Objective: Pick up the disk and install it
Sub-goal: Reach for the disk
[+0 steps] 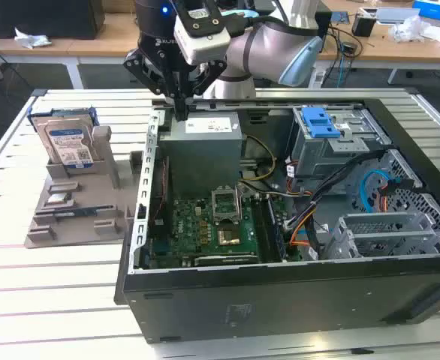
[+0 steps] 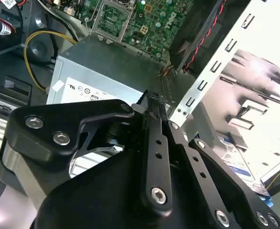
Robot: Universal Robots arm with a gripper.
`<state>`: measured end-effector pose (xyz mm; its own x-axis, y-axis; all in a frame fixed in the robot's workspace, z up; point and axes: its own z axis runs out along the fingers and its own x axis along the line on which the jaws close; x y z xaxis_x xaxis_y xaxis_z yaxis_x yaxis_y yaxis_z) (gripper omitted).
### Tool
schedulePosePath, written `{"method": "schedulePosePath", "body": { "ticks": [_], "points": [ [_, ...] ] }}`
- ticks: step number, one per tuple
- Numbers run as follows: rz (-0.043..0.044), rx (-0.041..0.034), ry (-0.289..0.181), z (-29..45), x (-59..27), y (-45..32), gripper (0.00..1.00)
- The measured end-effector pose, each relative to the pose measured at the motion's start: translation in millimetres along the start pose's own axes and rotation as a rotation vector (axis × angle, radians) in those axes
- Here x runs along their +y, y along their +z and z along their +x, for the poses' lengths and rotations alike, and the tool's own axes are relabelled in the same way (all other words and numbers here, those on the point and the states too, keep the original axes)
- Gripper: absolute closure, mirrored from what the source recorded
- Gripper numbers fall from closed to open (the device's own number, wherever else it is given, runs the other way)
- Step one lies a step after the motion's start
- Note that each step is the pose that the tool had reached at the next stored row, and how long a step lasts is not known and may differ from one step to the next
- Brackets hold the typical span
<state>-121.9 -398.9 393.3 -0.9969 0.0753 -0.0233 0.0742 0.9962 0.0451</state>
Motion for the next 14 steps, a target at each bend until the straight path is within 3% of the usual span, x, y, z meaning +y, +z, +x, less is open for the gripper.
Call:
{"method": "schedulePosePath", "body": {
  "ticks": [14],
  "points": [
    [0.0000, 0.0000, 0.000, 14.4, -1.1, -0.4, 0.89]
  ]
}}
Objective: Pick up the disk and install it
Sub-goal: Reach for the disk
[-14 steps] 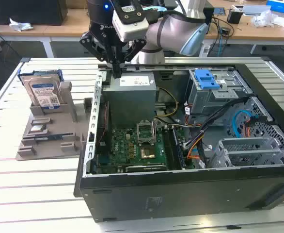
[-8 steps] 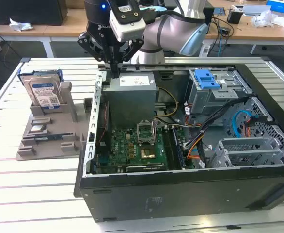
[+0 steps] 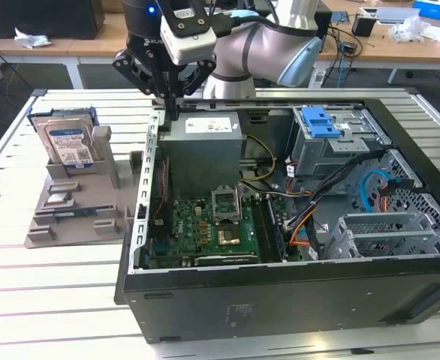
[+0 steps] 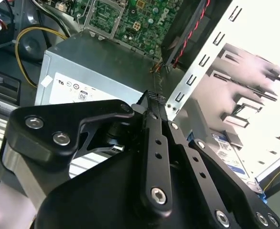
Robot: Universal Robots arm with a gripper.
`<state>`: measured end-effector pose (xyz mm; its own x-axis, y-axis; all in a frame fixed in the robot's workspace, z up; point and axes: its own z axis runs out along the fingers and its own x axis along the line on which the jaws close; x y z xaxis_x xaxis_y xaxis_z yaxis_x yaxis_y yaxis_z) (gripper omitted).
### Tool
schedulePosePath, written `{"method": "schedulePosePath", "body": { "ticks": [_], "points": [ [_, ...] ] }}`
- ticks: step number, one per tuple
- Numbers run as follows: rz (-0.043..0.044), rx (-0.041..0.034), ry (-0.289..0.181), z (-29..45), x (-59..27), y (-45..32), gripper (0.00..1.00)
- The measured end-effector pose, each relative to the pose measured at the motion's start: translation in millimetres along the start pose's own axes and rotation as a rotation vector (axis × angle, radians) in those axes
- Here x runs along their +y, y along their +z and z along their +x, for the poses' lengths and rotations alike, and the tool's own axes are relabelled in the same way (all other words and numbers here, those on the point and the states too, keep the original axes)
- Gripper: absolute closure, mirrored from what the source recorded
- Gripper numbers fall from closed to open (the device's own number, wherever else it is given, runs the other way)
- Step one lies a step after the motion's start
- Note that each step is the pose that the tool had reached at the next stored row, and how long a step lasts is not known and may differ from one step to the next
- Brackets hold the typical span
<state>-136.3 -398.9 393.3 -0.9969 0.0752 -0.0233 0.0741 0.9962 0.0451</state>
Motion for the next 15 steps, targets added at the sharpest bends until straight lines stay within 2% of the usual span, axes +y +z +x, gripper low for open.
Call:
{"method": "schedulePosePath", "body": {
  "ticks": [6, 8, 15],
  "points": [
    [0.0000, 0.0000, 0.000, 6.5, -0.5, -0.2, 0.89],
    [0.0001, 0.0000, 0.000, 10.9, -0.8, -0.3, 0.89],
    [0.0000, 0.0000, 0.000, 17.1, -1.3, -0.4, 0.89]
  ]
}}
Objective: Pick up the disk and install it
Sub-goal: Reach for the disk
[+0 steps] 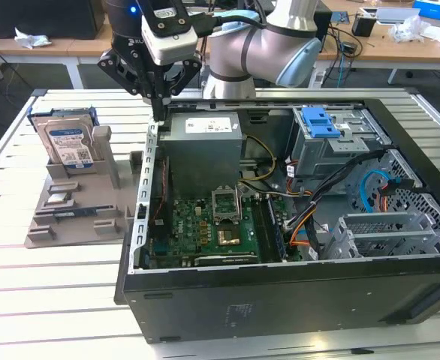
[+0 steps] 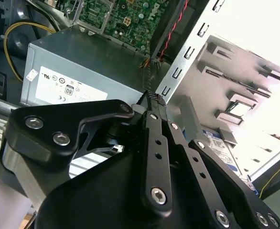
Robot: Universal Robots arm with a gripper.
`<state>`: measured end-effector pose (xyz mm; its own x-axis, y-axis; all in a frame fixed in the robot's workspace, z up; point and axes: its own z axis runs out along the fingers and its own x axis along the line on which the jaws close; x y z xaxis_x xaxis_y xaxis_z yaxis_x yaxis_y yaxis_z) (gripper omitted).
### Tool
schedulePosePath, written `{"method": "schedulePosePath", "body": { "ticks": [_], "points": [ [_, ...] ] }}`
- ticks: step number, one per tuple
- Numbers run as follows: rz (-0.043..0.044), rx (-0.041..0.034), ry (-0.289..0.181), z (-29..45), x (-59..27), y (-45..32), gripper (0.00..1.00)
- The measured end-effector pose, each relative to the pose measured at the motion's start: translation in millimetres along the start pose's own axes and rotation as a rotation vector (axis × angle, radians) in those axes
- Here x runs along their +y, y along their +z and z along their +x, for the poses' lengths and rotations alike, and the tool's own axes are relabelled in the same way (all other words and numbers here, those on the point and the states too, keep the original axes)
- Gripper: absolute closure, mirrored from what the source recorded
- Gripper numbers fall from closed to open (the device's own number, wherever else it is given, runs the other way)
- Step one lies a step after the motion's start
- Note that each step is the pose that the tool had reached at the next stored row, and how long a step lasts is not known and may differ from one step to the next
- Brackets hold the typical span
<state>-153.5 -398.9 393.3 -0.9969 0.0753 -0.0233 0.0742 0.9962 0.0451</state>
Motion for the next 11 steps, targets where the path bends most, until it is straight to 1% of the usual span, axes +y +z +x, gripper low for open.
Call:
{"method": "schedulePosePath", "body": {
  "ticks": [8, 11],
  "points": [
    [0.0000, 0.0000, 0.000, 7.9, -0.6, -0.2, 0.89],
    [0.0000, 0.0000, 0.000, 12.6, -0.9, -0.3, 0.89]
  ]
}}
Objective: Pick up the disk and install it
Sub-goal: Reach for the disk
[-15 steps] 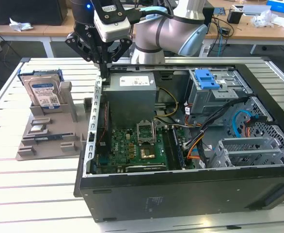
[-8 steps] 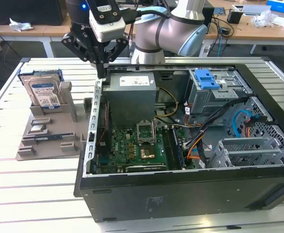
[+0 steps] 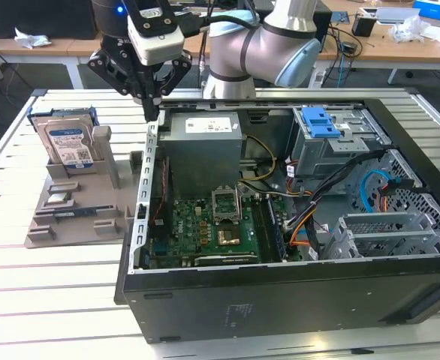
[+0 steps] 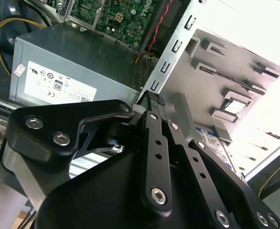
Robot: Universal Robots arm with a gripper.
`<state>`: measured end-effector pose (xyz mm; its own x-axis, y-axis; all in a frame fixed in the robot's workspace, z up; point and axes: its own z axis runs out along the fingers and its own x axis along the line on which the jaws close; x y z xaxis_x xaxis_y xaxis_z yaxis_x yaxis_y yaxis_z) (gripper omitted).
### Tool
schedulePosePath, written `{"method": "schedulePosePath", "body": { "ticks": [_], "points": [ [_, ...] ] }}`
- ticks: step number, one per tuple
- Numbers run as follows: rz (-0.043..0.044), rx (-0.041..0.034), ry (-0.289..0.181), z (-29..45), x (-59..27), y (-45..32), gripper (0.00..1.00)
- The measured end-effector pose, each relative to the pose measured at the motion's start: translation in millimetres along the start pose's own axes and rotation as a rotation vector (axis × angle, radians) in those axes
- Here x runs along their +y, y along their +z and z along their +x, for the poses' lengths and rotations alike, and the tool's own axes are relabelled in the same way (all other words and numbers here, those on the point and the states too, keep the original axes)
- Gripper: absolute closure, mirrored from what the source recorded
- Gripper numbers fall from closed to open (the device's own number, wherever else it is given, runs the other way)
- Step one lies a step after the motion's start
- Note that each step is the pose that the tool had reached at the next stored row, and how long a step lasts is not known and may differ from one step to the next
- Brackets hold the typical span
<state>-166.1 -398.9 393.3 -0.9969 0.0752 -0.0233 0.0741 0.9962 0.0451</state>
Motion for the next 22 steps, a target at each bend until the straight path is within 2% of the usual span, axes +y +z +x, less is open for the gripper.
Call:
{"method": "schedulePosePath", "body": {
  "ticks": [22],
  "points": [
    [0.0000, 0.0000, 0.000, 21.8, -1.6, -0.5, 0.89]
  ]
}}
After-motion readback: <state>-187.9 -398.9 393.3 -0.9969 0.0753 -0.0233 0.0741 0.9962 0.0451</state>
